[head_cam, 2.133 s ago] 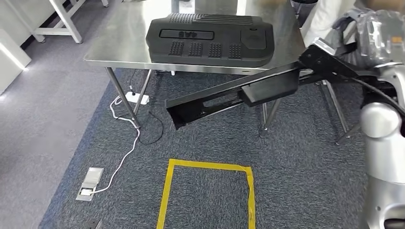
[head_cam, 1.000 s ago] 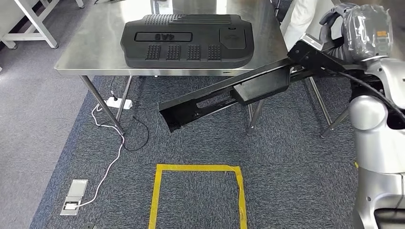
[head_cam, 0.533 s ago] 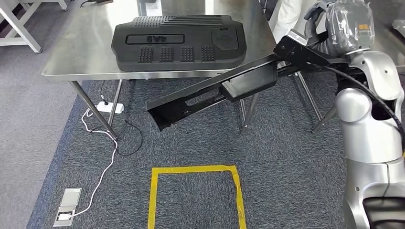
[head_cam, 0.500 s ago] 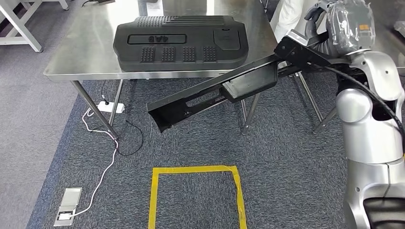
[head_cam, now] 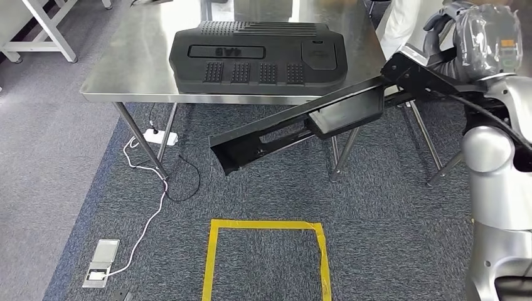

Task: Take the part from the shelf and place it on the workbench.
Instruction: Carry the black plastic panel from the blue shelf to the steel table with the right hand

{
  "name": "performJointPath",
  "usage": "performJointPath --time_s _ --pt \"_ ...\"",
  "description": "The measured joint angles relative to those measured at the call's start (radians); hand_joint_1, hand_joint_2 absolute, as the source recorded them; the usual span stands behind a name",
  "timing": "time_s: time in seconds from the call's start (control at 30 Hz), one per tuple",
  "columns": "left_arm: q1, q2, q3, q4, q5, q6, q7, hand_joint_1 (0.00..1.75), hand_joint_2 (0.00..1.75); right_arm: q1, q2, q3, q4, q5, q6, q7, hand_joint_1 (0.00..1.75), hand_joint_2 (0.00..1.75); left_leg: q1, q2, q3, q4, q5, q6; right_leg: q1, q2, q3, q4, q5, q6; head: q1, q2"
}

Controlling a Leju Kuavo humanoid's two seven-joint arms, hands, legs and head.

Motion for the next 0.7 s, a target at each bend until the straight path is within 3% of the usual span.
performJointPath --time_s 0.07,0.1,0.2,0.23,0.27,0.37,0.43,0.57,0.63,0.7 --pt "0.0 0.001 0.0 0.0 -0.002 -0.001 -0.002 0.0 1.75 0.001 0.002 0.001 -0.001 -0.001 0.001 0.001 1.75 1.75 0.0 0.0 -0.005 0.027 -0.019 -0.014 -0.007 0.0 0.011 -0.012 0.002 -0.007 -0.004 0.0" --pt "0.0 0.002 0.0 0.0 -0.004 -0.002 -0.004 0.0 1.75 0.002 0.003 0.001 -0.002 -0.001 0.001 0.001 1.75 1.75 0.001 -0.001 -0.022 0.068 -0.04 -0.021 -0.011 -0.002 0.018 -0.018 0.002 -0.011 -0.01 0.0" --pt "0.004 0.002 0.0 0.0 -0.008 -0.003 -0.005 0.0 1.75 0.008 0.005 0.001 -0.002 -0.001 0.003 0.003 1.75 1.75 0.016 -0.001 -0.119 0.249 -0.108 -0.039 -0.013 -0.003 0.029 -0.019 -0.006 -0.016 -0.031 0.0" --pt "0.005 0.002 0.0 0.0 -0.008 -0.003 -0.005 0.0 1.75 0.012 0.006 0.001 -0.002 -0.001 0.003 0.003 1.75 1.75 0.02 -0.001 -0.139 0.276 -0.105 -0.043 -0.014 -0.002 0.033 -0.019 -0.01 -0.015 -0.035 0.0" --pt "0.006 0.002 -0.001 0.0 -0.009 -0.003 -0.005 0.0 1.75 0.014 0.006 0.001 -0.002 -0.001 0.005 0.004 1.75 1.75 0.025 -0.001 -0.141 0.264 -0.081 -0.047 -0.017 -0.001 0.038 -0.018 -0.015 -0.012 -0.039 0.0" --pt "0.006 0.002 -0.001 0.0 -0.011 -0.004 -0.005 0.0 1.75 0.015 0.007 0.001 -0.003 -0.004 0.01 0.005 1.75 1.75 0.032 -0.002 -0.069 0.08 0.029 -0.055 -0.024 0.003 0.058 -0.013 -0.036 0.004 -0.05 0.0" --pt "0.004 0.002 -0.001 0.0 -0.012 -0.004 -0.004 0.0 1.75 0.015 0.007 0.001 -0.005 -0.007 0.015 0.007 1.75 1.75 0.029 -0.003 -0.042 0.014 0.042 -0.046 -0.023 0.005 0.062 -0.011 -0.045 0.017 -0.055 0.0" --pt "0.002 0.003 -0.001 0.0 -0.01 -0.004 -0.004 0.0 1.75 0.014 0.006 0.001 -0.013 -0.013 0.02 0.007 1.75 1.75 0.026 -0.002 -0.031 0.0 0.03 -0.013 -0.027 0.005 0.061 0.001 -0.062 0.04 -0.044 0.0" --pt "0.001 0.004 -0.001 0.0 -0.008 -0.004 -0.005 0.0 1.75 0.011 0.006 0.001 -0.014 -0.014 0.02 0.007 1.75 1.75 0.027 -0.001 -0.02 -0.007 0.027 0.0 -0.026 0.003 0.015 0.098 -0.107 0.043 -0.03 0.0" --pt "0.001 0.004 -0.001 0.0 -0.008 -0.005 -0.005 0.0 1.75 0.01 0.006 0.001 -0.014 -0.014 0.02 0.008 1.75 1.75 0.023 -0.001 -0.012 -0.008 0.02 0.009 -0.023 0.004 -0.066 0.235 -0.15 0.042 -0.017 0.0"
